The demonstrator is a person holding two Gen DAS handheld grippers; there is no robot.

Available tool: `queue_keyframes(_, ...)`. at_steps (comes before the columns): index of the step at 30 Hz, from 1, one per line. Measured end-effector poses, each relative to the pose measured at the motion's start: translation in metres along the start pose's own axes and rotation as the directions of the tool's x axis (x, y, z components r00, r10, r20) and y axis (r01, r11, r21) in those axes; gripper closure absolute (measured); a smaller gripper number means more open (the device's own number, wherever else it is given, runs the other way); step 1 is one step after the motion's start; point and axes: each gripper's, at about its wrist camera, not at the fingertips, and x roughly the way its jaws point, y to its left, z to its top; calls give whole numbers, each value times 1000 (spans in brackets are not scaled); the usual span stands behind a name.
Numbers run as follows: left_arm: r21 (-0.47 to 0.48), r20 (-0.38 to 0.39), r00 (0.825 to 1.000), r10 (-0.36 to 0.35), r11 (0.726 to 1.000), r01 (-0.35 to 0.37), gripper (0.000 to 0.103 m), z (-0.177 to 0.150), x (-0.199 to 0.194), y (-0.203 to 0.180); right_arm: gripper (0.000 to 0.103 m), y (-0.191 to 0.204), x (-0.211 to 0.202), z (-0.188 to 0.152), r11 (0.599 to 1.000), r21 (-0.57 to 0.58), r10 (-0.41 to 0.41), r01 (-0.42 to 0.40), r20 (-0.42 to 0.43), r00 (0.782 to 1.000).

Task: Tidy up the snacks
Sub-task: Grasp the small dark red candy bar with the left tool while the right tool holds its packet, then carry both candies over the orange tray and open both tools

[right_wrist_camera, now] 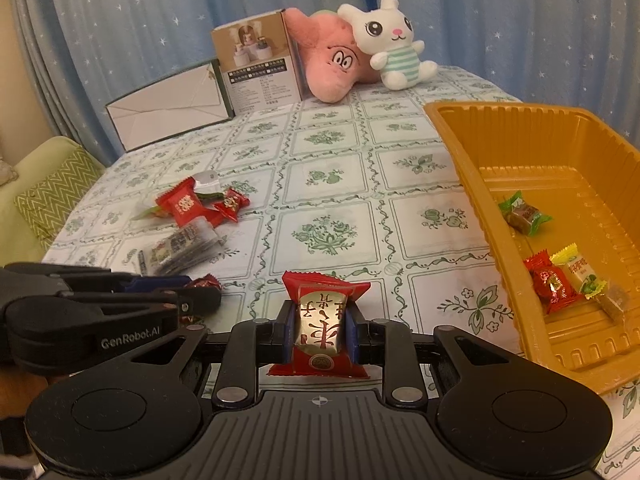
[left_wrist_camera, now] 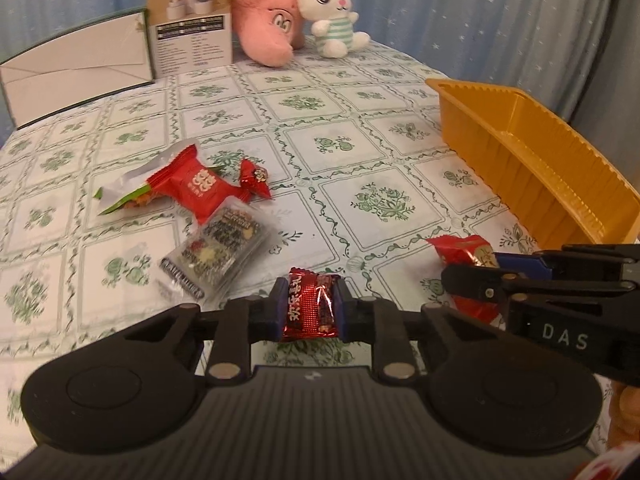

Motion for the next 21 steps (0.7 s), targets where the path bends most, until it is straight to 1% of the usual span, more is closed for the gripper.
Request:
queue_keyframes(3,-36,7,1000,29,999,-29,83,-6,-14,-4,78,-1,-11,-3,1000,15,9,-9,4,1000)
queue_keyframes(8,-148,21,999,43,988,-40,83,-21,-45,-12,78,-1,-37,-13,1000,10,14,-14,8,1000)
queue_keyframes(16,-214,43,995,86,974,-75,83,-38,-96,-45,78,-1,-89,-32,1000,4,16,-16,31,999)
queue_keyframes(21,-228,59,992,111,969,-95,83,-45,-125,-62,78,-6,-123,-37,1000,6,13,-14,49,999)
